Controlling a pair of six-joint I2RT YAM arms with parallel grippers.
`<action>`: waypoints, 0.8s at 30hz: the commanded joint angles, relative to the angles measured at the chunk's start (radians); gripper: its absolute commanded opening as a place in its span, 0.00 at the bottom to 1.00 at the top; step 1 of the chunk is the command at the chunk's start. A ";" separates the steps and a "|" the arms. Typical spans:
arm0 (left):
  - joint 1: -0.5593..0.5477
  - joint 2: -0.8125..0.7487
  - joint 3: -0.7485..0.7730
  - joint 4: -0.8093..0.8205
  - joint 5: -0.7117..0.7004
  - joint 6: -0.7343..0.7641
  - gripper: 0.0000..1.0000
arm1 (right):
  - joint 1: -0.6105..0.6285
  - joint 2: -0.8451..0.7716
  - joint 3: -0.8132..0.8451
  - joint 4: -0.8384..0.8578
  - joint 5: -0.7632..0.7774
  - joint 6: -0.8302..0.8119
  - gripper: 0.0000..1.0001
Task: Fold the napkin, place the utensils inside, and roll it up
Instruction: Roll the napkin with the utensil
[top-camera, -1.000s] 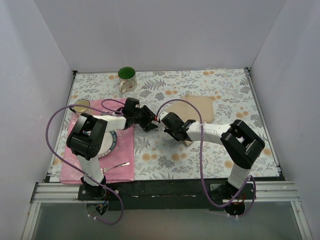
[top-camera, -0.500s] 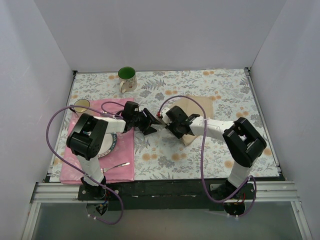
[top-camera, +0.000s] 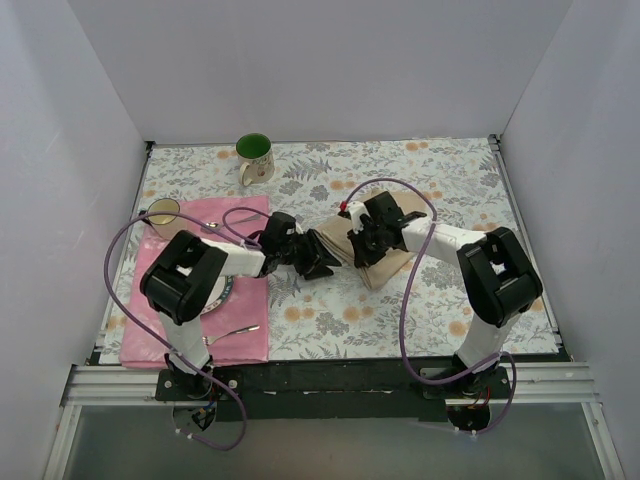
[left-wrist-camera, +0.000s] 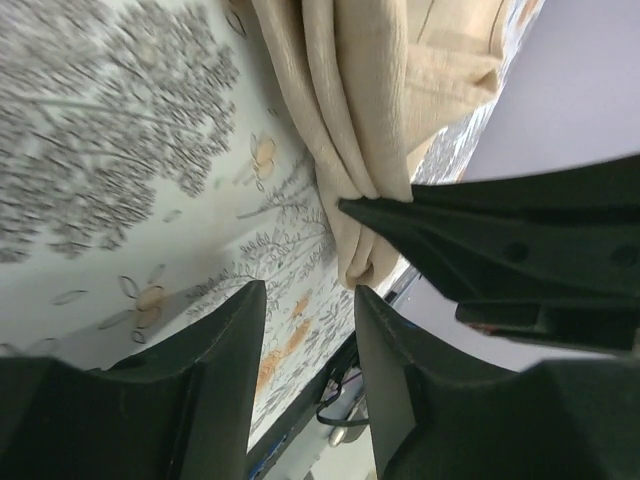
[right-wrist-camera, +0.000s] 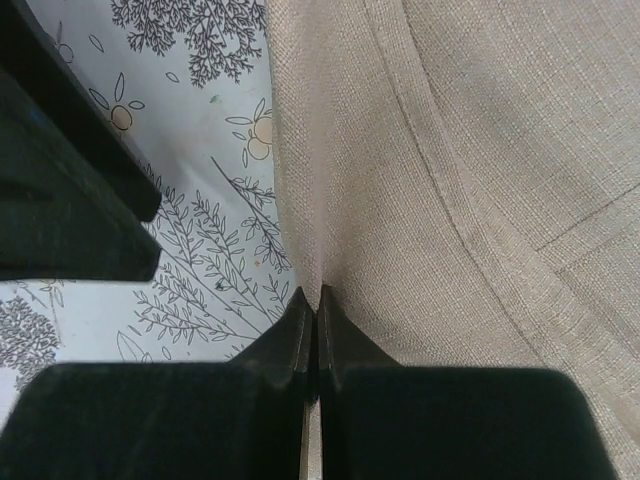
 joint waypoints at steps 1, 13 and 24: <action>-0.049 -0.014 -0.007 0.017 -0.018 0.019 0.39 | -0.047 0.015 0.026 0.020 -0.155 0.018 0.01; -0.068 0.108 0.105 -0.006 -0.049 0.039 0.31 | -0.170 0.108 0.046 0.027 -0.402 0.017 0.01; -0.068 0.179 0.179 0.014 -0.075 0.047 0.18 | -0.225 0.122 0.028 0.057 -0.490 0.048 0.01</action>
